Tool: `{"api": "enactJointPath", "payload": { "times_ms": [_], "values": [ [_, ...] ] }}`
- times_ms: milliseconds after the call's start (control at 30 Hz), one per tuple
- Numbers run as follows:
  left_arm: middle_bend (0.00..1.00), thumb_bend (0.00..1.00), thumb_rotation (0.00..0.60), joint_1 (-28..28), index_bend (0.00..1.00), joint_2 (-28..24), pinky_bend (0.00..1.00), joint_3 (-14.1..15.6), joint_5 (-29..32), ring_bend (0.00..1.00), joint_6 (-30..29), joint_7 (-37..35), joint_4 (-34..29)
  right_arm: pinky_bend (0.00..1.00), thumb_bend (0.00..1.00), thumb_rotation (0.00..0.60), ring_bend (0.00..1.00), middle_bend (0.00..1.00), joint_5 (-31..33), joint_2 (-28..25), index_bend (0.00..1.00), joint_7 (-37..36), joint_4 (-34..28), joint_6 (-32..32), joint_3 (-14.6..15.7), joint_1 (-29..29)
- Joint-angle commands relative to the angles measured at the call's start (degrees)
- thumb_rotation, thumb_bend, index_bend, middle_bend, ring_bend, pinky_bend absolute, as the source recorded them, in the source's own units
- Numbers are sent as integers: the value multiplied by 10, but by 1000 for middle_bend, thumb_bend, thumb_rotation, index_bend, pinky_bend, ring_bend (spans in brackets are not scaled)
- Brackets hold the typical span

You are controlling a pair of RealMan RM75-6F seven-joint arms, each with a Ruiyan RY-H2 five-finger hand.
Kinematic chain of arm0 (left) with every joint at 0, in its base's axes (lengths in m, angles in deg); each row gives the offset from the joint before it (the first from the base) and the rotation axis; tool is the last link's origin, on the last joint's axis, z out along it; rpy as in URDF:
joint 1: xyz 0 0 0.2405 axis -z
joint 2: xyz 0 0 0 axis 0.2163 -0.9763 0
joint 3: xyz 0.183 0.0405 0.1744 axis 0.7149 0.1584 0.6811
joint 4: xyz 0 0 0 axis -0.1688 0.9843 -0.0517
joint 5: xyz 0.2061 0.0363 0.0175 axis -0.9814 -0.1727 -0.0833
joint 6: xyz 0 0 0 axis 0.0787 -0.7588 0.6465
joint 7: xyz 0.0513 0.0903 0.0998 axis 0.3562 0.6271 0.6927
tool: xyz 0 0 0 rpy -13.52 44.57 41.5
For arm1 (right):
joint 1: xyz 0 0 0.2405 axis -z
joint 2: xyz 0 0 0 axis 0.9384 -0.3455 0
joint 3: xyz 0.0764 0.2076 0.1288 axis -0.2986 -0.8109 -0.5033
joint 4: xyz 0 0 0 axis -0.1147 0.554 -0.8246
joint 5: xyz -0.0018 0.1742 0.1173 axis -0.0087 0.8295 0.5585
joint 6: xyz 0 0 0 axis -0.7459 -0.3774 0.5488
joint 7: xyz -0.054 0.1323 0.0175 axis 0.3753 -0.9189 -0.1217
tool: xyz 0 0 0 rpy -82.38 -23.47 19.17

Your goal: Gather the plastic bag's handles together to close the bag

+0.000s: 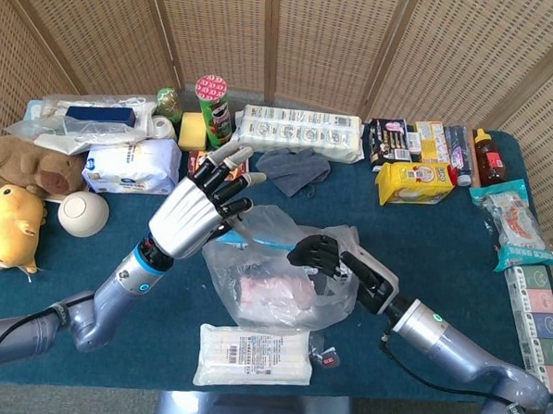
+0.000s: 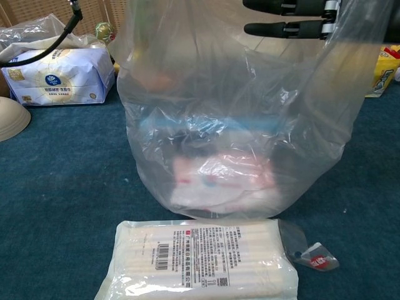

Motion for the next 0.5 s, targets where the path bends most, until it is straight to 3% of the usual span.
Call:
{"api": "enactJointPath", "payload": {
  "times_ms": [33, 500],
  "values": [
    [317, 273, 600, 4, 621, -4, 91, -3, 3, 80, 5, 4, -6, 130, 133, 219, 208, 277, -4, 1, 251, 8, 0, 8, -1, -6],
    [316, 235, 600, 23, 621, 0, 90, -12, 16, 80, 22, 0, -19, 87, 127, 203, 138, 211, 10, 2, 164, 30, -6, 32, -6, -16]
  ]
}}
